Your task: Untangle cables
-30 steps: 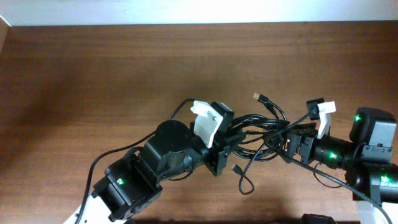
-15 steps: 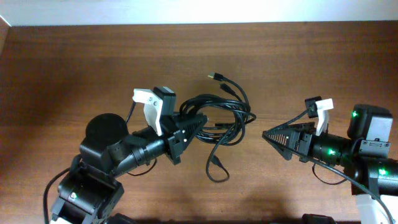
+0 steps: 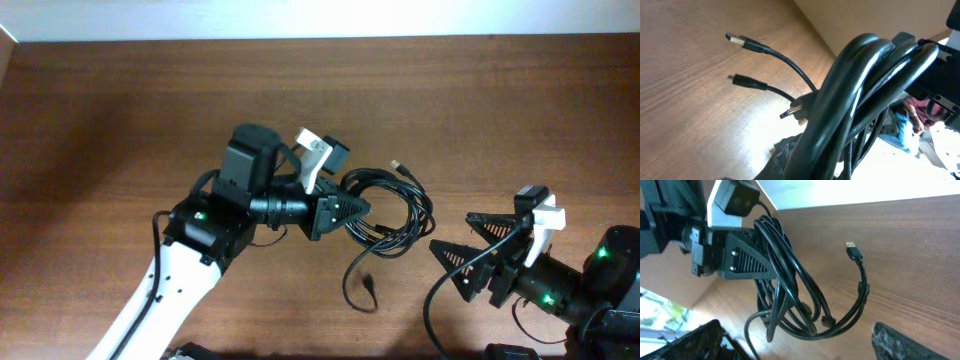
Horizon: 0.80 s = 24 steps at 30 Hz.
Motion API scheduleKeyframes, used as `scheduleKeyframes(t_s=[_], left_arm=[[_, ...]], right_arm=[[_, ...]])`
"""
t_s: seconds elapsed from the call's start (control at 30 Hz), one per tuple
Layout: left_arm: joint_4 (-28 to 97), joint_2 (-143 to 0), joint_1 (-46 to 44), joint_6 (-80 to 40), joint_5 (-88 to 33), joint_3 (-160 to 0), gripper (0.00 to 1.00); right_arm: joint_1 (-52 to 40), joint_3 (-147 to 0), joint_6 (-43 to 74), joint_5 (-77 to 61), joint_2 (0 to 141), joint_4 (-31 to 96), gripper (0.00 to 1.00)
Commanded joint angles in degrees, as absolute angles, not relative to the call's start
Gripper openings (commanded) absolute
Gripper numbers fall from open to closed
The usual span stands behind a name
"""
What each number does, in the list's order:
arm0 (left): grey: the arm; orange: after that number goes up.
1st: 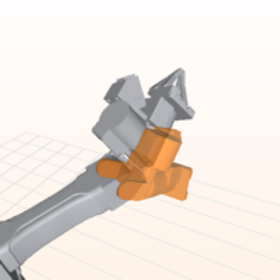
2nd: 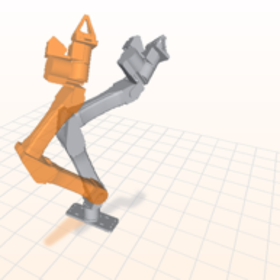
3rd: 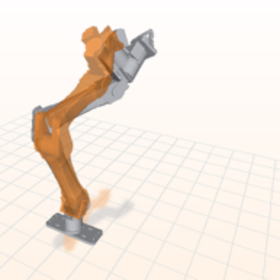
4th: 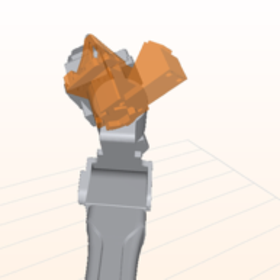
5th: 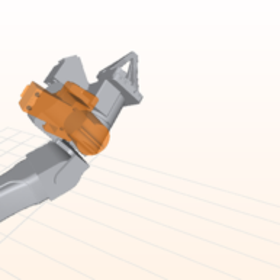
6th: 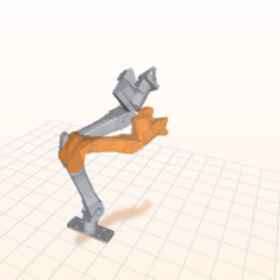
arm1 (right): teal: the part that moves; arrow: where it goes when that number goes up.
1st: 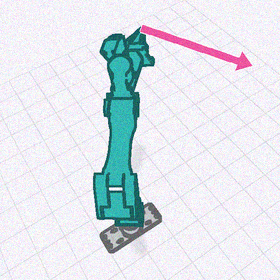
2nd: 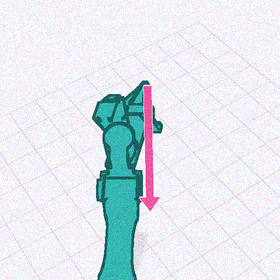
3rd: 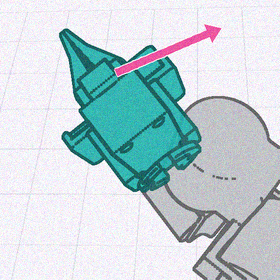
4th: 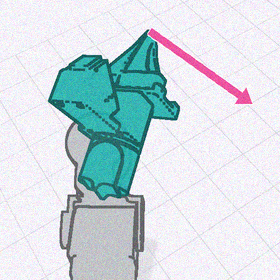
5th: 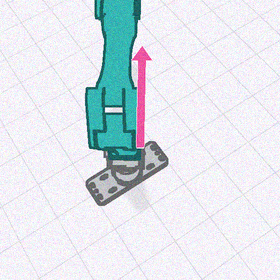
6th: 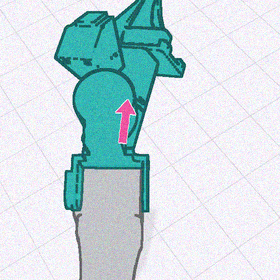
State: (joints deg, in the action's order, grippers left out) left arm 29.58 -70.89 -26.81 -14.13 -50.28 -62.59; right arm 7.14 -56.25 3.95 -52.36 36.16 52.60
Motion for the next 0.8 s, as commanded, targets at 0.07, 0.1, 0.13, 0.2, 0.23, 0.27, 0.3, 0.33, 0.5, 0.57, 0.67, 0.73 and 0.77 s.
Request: scheduleKeyframes(t_s=[0.07, 0.1, 0.13, 0.2, 0.23, 0.27, 0.3, 0.33, 0.5, 0.57, 0.67, 0.73, 0.77], left_arm=[[29.2, -70.8, -38.3, -10.7, -45.9, -63.9, 0.0], [29.2, -70.8, -41.0, -8.8, -45.8, -63.9, 0.0], [29.0, -70.8, -42.8, -8.9, -44.3, -63.9, 0.0], [29.0, -70.8, -45.1, -9.8, -38.0, -63.9, 0.0], [29.0, -70.8, -45.2, -11.7, -35.8, -63.9, 0.0], [29.0, -70.8, -45.2, -15.2, -33.0, -63.9, 0.0], [29.0, -70.8, -45.2, -17.3, -30.9, -63.9, 0.0], [29.0, -70.7, -45.2, -18.5, -29.5, -63.9, 0.0], [29.3, -70.6, -45.2, -24.2, -16.8, -63.9, 0.0], [29.3, -70.6, -45.2, -25.1, -14.9, -63.9, 0.0], [29.5, -70.6, -45.2, -25.1, -15.0, -63.9, 0.0], [29.6, -70.6, -45.2, -25.3, -15.2, -63.9, 0.0], [29.5, -70.6, -45.2, -25.3, -15.2, -63.9, 0.0]], right_arm=[[7.1, -56.8, -3.1, -52.1, 35.8, 55.8, 0.96], [7.1, -56.8, -4.2, -52.0, 35.8, 56.1, 0.97], [7.1, -56.8, -4.3, -52.0, 35.8, 56.3, 0.97], [7.1, -56.8, -4.3, -52.0, 35.8, 56.9, 0.97], [7.1, -56.8, -4.3, -51.8, 35.8, 57.3, 0.97], [7.1, -56.8, -4.3, -51.8, 35.8, 57.5, 0.97], [7.1, -56.8, -3.9, -51.2, 35.8, 57.4, 0.97], [7.1, -56.8, -2.0, -48.9, 35.8, 57.4, 0.98], [7.1, -56.8, 3.9, -38.3, 35.8, 58.0, 1.0], [7.1, -56.8, 3.9, -34.1, 35.8, 59.0, 1.0], [7.1, -56.8, 3.9, -27.6, 35.8, 60.4, 1.0], [7.1, -56.8, 3.2, -23.6, 35.8, 60.9, 0.99], [7.1, -56.8, 3.2, -21.6, 35.8, 61.1, 0.99]])
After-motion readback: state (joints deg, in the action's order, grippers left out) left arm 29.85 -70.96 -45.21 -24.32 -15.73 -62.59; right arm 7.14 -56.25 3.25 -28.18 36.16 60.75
